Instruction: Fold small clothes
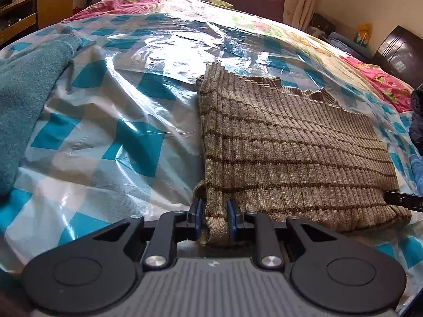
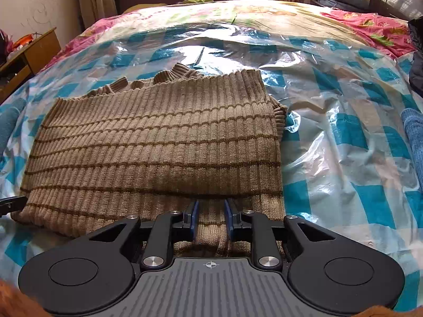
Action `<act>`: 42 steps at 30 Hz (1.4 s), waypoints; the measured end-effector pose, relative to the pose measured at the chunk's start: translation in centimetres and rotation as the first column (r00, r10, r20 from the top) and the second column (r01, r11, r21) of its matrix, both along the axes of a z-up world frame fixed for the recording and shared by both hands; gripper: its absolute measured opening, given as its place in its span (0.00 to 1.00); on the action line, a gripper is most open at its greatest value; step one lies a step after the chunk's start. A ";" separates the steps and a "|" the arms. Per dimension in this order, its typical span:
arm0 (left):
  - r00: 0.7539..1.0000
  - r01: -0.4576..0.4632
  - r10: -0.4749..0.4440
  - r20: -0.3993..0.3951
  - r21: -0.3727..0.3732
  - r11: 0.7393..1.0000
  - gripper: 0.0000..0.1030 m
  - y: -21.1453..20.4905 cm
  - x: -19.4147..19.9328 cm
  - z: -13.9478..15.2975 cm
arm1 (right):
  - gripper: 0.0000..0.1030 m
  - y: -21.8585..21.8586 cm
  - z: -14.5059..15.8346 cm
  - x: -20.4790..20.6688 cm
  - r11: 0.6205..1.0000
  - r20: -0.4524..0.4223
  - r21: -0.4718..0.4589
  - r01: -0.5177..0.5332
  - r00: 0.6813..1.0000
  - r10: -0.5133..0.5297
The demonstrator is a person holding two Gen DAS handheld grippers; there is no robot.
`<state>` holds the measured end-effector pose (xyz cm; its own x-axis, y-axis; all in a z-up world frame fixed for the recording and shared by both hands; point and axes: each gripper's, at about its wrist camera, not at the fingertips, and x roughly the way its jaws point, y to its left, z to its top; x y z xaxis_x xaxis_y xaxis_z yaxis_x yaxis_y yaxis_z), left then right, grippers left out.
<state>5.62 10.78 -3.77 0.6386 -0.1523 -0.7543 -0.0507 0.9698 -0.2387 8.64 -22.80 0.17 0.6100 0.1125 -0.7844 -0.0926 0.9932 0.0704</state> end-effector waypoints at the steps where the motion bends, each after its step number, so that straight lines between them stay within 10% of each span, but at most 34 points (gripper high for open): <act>1: 1.000 0.001 -0.001 0.011 0.004 1.000 0.27 -0.1 -0.1 0.2 | 0.21 0.2 0.3 -0.2 1.000 0.014 -0.002 -0.009 1.000 0.009; 13: 0.999 -0.048 0.047 -0.018 -0.046 0.998 0.27 -0.1 -0.9 0.2 | 0.22 2.5 1.6 1.1 0.996 -0.001 0.029 -0.084 0.996 0.084; 28: 0.998 -0.053 0.046 -0.047 -0.145 0.988 0.34 0.2 -1.0 -0.6 | 0.45 22.2 2.0 10.4 0.934 -0.093 0.106 -0.340 0.932 0.350; 35: 0.999 -0.013 0.006 -0.044 -0.166 0.986 0.34 0.2 -0.7 -0.9 | 0.58 29.2 -1.2 12.8 0.929 -0.160 -0.107 -0.353 0.929 0.335; 42: 0.998 -0.053 0.057 0.035 -0.117 0.992 0.36 0.5 -1.7 0.2 | 0.32 29.0 -2.3 13.1 0.909 -0.152 -0.208 -0.362 0.930 0.335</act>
